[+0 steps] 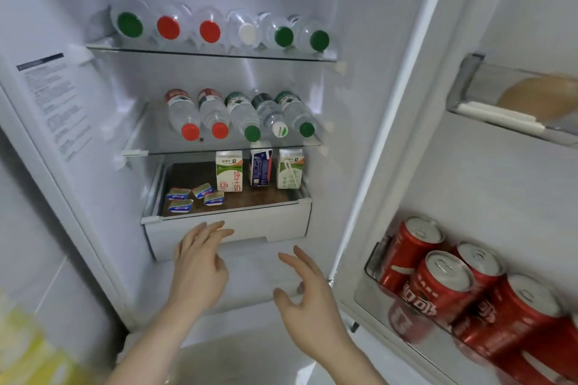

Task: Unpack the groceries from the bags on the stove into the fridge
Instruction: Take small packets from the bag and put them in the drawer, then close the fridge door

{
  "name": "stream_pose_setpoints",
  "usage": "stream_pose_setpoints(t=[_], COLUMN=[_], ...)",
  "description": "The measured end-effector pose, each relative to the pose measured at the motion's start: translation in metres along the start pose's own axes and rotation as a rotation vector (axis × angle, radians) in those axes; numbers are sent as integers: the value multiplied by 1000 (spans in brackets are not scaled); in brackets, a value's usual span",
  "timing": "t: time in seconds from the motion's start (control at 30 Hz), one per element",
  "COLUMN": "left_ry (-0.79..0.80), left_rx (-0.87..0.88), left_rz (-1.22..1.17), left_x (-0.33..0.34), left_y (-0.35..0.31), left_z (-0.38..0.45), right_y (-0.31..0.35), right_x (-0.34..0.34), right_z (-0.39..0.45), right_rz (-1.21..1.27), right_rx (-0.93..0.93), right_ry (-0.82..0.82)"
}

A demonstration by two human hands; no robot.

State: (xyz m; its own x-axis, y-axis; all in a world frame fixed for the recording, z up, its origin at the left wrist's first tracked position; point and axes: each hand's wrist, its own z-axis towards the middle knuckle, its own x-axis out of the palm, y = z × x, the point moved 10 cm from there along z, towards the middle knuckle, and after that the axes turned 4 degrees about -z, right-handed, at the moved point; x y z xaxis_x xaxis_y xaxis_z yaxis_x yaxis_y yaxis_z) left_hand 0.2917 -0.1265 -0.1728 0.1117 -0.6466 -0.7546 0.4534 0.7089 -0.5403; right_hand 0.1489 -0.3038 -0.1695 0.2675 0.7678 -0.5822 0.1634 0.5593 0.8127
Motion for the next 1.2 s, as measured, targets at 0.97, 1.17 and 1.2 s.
stream_pose_setpoints(t=[0.97, 1.17, 1.2], left_ry=[18, 38, 43], left_rx=[-149, -144, -140], left_rz=[-51, -22, -20], left_x=[-96, -118, -122], left_y=[-163, -172, -173], left_z=[-285, -301, -304], right_y=[-27, -20, -18], right_x=[-184, -164, -160], right_z=[-196, -198, -199], right_rz=[-686, -817, -827], right_rx=[-288, -252, -245], right_ry=[21, 37, 47])
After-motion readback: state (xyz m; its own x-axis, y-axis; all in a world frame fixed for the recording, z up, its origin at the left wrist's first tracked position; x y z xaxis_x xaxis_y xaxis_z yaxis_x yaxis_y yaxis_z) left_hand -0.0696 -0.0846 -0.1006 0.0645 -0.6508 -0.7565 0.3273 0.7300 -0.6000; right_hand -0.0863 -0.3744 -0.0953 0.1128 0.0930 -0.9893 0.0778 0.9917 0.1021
